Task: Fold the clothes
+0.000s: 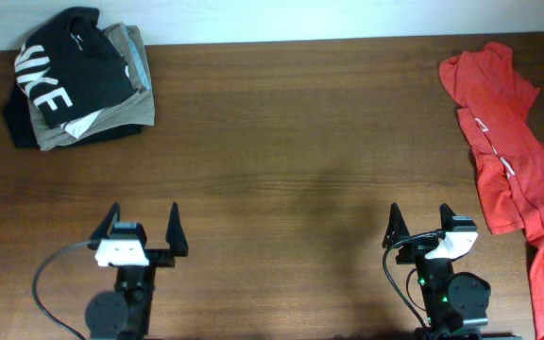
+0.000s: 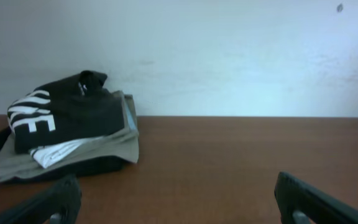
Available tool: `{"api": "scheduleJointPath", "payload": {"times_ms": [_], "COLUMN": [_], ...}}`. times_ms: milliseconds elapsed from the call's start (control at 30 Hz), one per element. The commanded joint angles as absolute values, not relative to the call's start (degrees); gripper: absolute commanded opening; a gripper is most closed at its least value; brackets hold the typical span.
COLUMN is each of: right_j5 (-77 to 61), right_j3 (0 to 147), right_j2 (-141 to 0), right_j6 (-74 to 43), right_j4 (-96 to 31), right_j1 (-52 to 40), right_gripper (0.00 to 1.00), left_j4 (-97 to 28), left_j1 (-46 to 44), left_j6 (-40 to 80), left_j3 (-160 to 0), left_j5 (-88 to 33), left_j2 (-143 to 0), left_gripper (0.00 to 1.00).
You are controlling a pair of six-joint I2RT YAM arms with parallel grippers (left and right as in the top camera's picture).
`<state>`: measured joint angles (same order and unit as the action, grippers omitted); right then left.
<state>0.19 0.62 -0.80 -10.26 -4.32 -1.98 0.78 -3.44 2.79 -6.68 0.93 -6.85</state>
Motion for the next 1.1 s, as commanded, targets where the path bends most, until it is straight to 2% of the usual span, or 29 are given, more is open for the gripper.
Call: {"api": "scheduleJointPath", "payload": {"times_ms": [0,200,1067], "right_j5": [0.56,0.56,0.56], "right_j3": [0.32,0.32,0.32], "right_j2": [-0.36,-0.36,-0.36], "right_j6": [-9.85,-9.85,-9.85], "right_j4": [-4.6,-4.6,-4.6], "right_j1": [-2.2,-2.2,-2.2], "right_gripper": [0.99,0.99,0.99], "left_j4": [3.6,-4.78,-4.78], "left_j1": [-3.18,0.25,0.32], "left_j6": [2.11,2.11,2.09], "left_j3": [-0.6,-0.47,-0.49], "left_j5": [1.34,0.84,0.89], "left_j2": [-1.1,-0.25,-0.3], "left_gripper": [0.99,0.99,0.99]}}
